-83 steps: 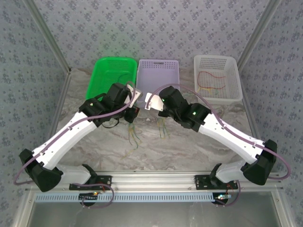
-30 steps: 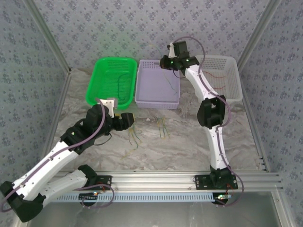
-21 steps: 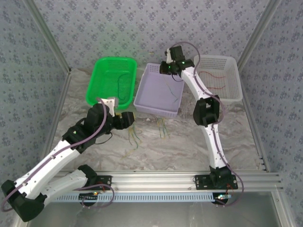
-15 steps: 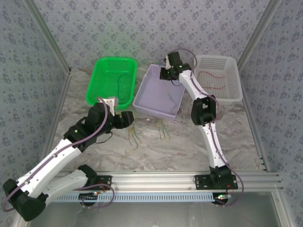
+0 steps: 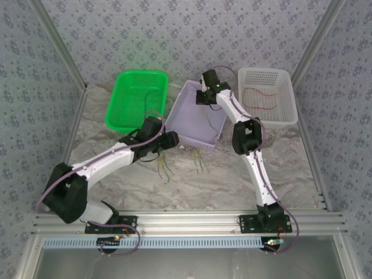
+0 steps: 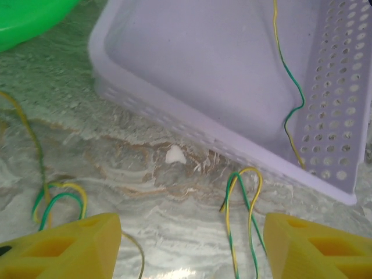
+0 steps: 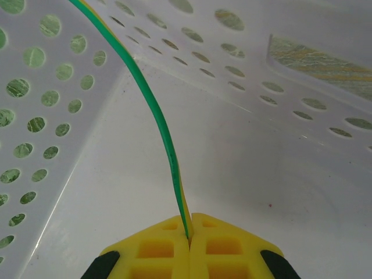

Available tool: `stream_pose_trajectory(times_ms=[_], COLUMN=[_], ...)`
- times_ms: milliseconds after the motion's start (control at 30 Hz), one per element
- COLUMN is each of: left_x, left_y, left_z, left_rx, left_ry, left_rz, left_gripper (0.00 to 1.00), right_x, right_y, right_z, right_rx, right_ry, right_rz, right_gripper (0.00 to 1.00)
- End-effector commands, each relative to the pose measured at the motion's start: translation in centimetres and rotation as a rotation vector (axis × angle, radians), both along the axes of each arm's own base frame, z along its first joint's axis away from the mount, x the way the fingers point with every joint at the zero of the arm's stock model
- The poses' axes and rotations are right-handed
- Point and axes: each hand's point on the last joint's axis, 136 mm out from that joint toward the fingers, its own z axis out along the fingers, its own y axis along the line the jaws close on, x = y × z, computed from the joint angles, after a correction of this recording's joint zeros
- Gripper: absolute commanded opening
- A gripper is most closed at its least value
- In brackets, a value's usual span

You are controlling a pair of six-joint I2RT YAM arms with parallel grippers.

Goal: Untangle the cables

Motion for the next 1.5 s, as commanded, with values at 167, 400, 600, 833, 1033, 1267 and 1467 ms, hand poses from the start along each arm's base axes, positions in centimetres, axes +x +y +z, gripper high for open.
stream_pose_trajectory(times_ms=[167, 400, 600, 833, 1033, 1267, 1467], left_x=[3.2, 4.9, 5.4, 5.8, 7.2, 6.3, 7.5], left_y=[-1.8, 0.6, 0.8, 0.8, 0.3, 1.6, 3.0], left_z=[4.3, 1.5, -0.1, -2.6, -4.0, -2.2, 1.5], left_rx=[-0.117, -0.037, -0.074, -0.041, 0.028, 0.321, 0.495], left_ry=[-0.109, -0.015, 0.080, 0.138, 0.124, 0.068, -0.065], left_rz=[0.061, 0.219, 0.302, 0.352, 0.344, 0.266, 0.135], left_gripper=[0.65, 0.66, 0.68, 0.66, 0.62, 0.70, 0.78], right_x=[-1.1, -2.0, -2.7, -3.4, -4.0, -4.3, -4.6], right_y=[-1.7, -0.9, -0.7, -0.3, 0.1, 0.0, 0.1], right_z=[0.3, 4.0, 5.2, 6.1, 7.0, 6.3, 6.2], right_rx=[-0.112, -0.118, -0.084, -0.089, -0.062, -0.053, -0.025], right_ry=[0.033, -0.024, -0.042, -0.049, -0.055, -0.028, -0.015], right_rz=[-0.050, -0.006, 0.030, 0.075, 0.104, 0.147, 0.173], right_gripper=[0.00, 0.00, 0.00, 0.00, 0.00, 0.00, 0.00])
